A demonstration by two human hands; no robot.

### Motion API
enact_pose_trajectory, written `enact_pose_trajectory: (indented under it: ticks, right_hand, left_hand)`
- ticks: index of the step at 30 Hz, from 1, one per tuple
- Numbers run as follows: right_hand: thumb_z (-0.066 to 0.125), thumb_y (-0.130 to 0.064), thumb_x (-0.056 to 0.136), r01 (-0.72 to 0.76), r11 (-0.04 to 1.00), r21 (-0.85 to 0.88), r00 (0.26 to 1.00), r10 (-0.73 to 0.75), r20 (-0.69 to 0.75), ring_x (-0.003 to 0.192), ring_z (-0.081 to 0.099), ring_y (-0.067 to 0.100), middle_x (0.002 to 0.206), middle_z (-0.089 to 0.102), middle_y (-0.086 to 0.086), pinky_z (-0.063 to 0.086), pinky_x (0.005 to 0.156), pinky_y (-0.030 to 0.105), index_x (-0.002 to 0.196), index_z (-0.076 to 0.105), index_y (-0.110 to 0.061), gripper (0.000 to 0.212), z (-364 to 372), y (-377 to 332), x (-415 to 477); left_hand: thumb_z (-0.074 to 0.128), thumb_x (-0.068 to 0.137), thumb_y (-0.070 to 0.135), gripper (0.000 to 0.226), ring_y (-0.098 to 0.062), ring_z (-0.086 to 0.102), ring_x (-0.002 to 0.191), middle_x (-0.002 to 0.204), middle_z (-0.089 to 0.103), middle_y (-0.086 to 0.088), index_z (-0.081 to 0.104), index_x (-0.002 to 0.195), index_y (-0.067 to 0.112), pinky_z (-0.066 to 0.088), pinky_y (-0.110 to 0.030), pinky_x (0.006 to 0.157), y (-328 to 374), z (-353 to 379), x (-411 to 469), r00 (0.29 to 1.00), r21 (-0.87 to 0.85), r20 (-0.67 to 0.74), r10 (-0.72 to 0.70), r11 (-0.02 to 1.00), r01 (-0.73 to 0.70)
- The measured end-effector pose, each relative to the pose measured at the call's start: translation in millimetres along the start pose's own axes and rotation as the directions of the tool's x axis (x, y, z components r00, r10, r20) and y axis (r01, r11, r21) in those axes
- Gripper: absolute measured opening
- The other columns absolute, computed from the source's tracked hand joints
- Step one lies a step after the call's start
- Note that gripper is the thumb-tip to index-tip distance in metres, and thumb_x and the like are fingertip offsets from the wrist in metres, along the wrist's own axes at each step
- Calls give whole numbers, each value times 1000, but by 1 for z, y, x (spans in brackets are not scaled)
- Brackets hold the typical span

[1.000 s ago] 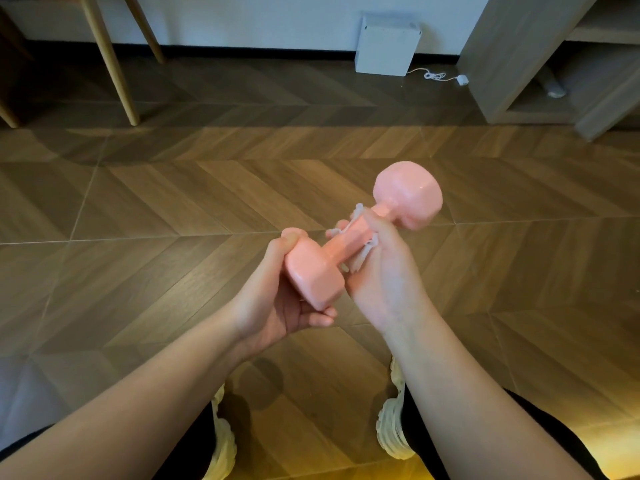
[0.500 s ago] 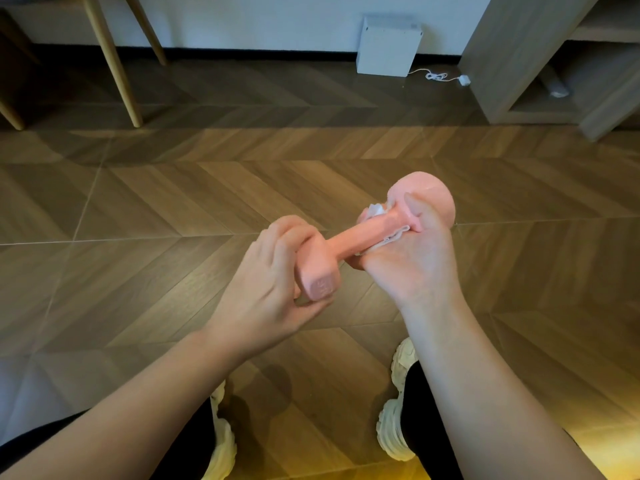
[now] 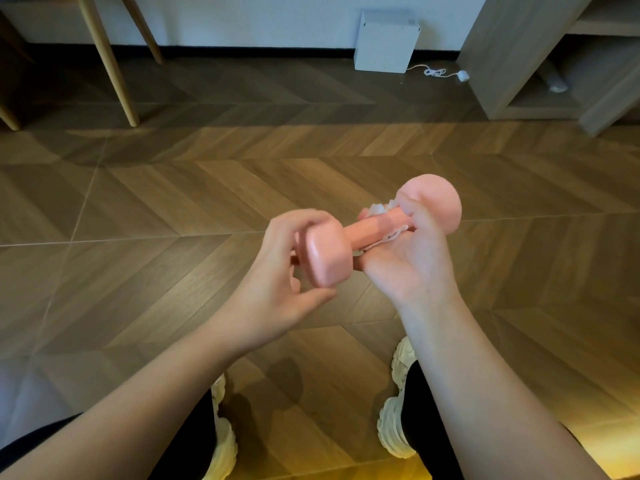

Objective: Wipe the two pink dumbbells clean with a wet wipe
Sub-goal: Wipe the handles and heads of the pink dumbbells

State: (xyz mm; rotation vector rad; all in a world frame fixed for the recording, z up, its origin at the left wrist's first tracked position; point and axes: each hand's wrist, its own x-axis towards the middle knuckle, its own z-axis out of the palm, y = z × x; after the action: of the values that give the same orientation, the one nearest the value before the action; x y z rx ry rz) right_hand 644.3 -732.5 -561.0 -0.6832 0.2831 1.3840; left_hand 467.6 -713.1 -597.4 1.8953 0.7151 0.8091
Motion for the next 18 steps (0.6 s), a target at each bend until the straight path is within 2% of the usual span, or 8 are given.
enact_pose_trajectory:
  ticks: [2, 4, 6, 7, 10, 12, 16, 18]
  right_hand:
    - [69, -8, 65, -16, 1000, 22, 999, 16, 29, 64, 54, 17, 63, 53, 4, 53, 74, 31, 84, 47, -14, 30, 0, 5, -1]
    - [68, -7, 67, -29, 999, 23, 998, 28, 50, 58, 52, 17, 59, 51, 4, 54, 61, 30, 81, 46, -13, 27, -1, 9, -2]
    - [68, -8, 68, -35, 999, -6, 999, 35, 31, 61, 50, 17, 63, 49, 4, 50, 64, 28, 82, 45, -14, 27, -2, 12, -2]
    - [69, -9, 71, -39, 999, -20, 999, 39, 15, 62, 50, 18, 66, 49, 4, 50, 65, 28, 84, 45, -14, 27, -3, 13, -2]
    - [65, -11, 80, -43, 998, -52, 999, 43, 4, 61, 53, 19, 64, 51, 5, 54, 59, 31, 87, 45, -13, 22, -1, 15, -1]
    - [63, -13, 83, -36, 997, -63, 999, 36, -5, 65, 53, 20, 63, 52, 6, 56, 59, 36, 87, 44, -12, 19, 0, 15, -1]
    - [67, -12, 74, -40, 998, -40, 999, 39, -25, 61, 51, 19, 59, 50, 4, 49, 69, 29, 82, 43, -14, 25, -1, 16, 0]
    - [66, -11, 78, -34, 999, -19, 998, 34, -44, 60, 52, 18, 59, 50, 4, 47, 69, 29, 84, 44, -14, 23, -2, 16, 1]
  left_hand:
    - [82, 74, 28, 80, -23, 44, 134, 141, 42, -3, 33, 137, 39, 48, -37, 101, -6, 0, -1, 998, 105, 44, 49, 993, -53]
    - [73, 72, 56, 74, -17, 57, 121, 138, 46, 1, 32, 134, 52, 55, -33, 89, -1, 2, 0, 980, -138, 59, -191, 971, 198]
    - [62, 64, 73, 73, -16, 69, 98, 127, 53, -3, 40, 128, 46, 60, -35, 72, 2, 3, 2, 861, -424, 174, -478, 753, 504]
    - [61, 62, 75, 73, -15, 70, 89, 122, 56, -5, 44, 125, 39, 60, -36, 67, 1, 4, 2, 822, -437, 187, -538, 704, 560]
    - [68, 66, 67, 64, -4, 64, 98, 124, 53, 7, 43, 123, 49, 58, -27, 74, 1, 7, -1, 909, -230, 0, -417, 885, 405]
    - [71, 66, 64, 73, -1, 59, 109, 130, 48, 14, 34, 129, 58, 54, -20, 83, 0, 4, -1, 940, -174, -25, -341, 927, 332]
    - [56, 66, 76, 86, -22, 70, 86, 122, 63, -14, 46, 135, 25, 57, -35, 64, 0, 0, 6, 811, -474, 207, -547, 669, 572]
    - [61, 67, 67, 74, -18, 67, 87, 122, 61, -14, 51, 128, 26, 55, -29, 62, 3, 4, 4, 849, -426, 158, -505, 740, 520]
